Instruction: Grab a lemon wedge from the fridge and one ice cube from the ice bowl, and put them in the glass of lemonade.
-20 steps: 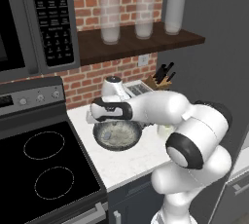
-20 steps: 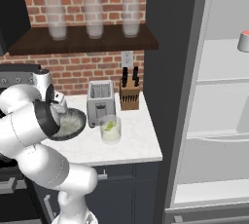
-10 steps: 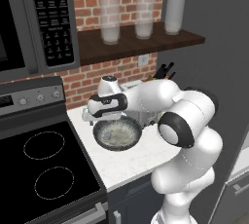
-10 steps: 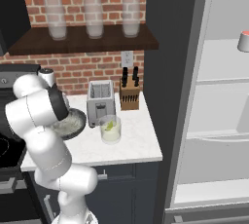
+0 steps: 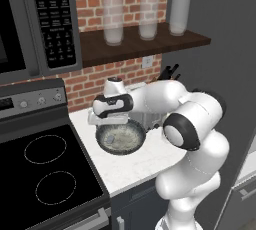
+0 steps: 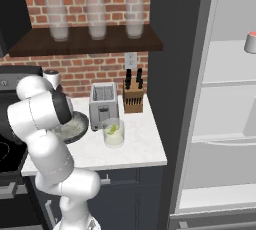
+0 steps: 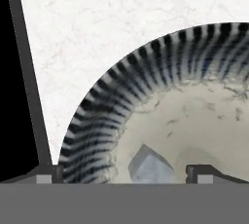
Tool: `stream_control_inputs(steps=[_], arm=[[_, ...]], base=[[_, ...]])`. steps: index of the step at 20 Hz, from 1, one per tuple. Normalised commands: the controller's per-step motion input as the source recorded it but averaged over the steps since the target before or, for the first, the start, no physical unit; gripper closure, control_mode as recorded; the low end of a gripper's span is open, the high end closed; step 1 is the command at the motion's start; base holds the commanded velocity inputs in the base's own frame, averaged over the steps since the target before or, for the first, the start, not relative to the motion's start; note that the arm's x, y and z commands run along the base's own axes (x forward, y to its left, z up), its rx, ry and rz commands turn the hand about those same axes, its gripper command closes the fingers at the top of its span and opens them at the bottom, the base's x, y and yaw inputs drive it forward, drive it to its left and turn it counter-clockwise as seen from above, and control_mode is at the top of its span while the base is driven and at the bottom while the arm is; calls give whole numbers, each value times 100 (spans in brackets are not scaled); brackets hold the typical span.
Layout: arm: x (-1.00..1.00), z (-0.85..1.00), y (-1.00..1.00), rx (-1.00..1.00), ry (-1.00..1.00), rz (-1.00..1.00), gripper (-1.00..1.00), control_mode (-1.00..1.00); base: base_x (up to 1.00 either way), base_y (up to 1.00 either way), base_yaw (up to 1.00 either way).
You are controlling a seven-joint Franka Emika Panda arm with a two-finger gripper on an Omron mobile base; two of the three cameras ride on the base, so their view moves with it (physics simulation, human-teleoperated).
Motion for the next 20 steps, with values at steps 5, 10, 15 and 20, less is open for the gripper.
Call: stream_control_inputs(steps=[5, 10, 15, 20], arm=[[1, -16, -34, -5, 32, -3, -100, -100], [0, -25, -1, -8, 23, -2, -100, -100], [0, -6, 17, -7, 11, -1, -100, -100], [0, -10, 17, -4, -4, 0, -100, -100]], base=[[0, 0, 0], [0, 0, 0], [0, 0, 0], [0, 0, 0]])
